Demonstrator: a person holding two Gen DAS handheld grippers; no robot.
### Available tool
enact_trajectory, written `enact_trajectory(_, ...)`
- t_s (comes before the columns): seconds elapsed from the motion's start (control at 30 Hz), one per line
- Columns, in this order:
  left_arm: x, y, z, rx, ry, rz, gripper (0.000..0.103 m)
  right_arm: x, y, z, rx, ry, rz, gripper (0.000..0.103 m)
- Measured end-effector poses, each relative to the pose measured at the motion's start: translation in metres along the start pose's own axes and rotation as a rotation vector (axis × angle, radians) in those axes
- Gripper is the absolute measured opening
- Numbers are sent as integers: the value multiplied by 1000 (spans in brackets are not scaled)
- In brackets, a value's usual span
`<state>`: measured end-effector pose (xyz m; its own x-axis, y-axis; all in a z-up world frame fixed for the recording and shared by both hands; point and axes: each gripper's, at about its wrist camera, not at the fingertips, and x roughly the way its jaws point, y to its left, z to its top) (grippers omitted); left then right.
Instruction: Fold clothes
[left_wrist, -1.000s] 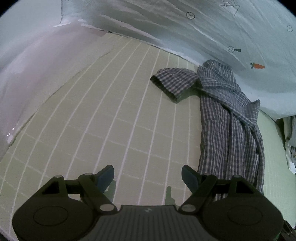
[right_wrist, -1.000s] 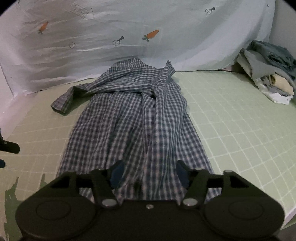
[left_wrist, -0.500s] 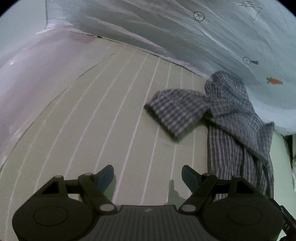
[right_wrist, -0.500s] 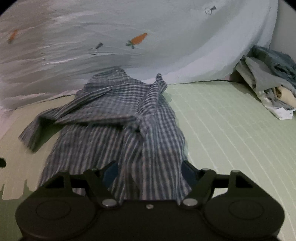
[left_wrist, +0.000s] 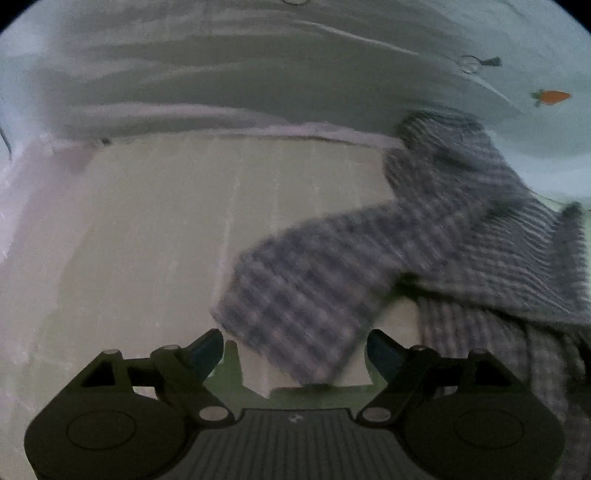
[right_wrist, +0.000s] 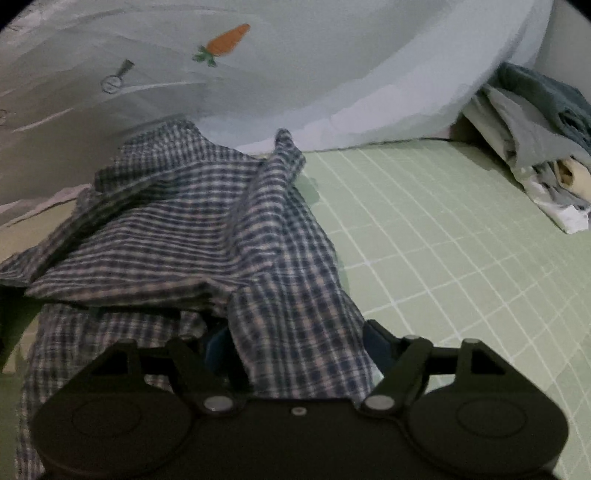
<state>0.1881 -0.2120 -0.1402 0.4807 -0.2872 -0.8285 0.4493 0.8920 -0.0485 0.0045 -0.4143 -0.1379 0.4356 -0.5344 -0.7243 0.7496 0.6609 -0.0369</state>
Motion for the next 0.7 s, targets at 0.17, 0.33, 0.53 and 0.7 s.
enact_trajectory(0.17, 6, 40, 50, -132, -110, 110, 85, 0, -3, 0, -2, 11, -14, 77)
enact_trajectory(0.33, 11, 99, 86, -319, -159, 192, 85, -3, -1, 1, 1, 13, -11, 78)
enact_trajectory(0.53, 20, 98, 69, -256, -123, 61, 86, -3, 8, 5, -6, 3, -4, 79)
enact_trajectory(0.7, 39, 77, 65, -257, -75, -13, 86, 1, 15, 8, -29, 4, -23, 79)
